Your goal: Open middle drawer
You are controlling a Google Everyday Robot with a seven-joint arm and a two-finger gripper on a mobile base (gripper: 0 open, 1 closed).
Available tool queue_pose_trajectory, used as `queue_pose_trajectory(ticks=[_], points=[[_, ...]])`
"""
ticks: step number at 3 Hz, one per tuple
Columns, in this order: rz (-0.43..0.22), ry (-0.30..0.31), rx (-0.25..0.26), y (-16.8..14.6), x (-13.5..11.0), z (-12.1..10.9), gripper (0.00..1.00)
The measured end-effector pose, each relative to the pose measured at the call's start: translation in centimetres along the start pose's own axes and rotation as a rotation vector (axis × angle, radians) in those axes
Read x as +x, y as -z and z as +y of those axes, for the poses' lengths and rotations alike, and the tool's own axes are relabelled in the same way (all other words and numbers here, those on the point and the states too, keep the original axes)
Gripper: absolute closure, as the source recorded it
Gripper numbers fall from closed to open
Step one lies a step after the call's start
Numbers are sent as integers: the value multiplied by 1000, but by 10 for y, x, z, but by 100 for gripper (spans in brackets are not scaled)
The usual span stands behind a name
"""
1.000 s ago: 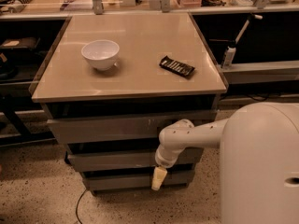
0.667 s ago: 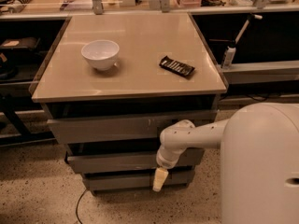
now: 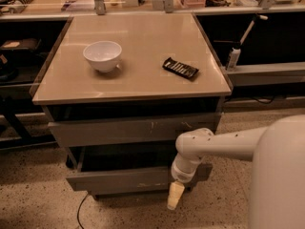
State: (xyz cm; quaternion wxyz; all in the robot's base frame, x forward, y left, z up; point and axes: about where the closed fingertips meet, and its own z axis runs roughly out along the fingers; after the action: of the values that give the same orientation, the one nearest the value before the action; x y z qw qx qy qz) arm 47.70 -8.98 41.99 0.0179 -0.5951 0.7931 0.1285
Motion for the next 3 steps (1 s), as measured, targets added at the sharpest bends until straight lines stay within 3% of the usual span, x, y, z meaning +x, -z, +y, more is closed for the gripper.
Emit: queue_pose_trajectory(ticks=[3], points=[[36, -151, -144, 42, 75, 82, 0]])
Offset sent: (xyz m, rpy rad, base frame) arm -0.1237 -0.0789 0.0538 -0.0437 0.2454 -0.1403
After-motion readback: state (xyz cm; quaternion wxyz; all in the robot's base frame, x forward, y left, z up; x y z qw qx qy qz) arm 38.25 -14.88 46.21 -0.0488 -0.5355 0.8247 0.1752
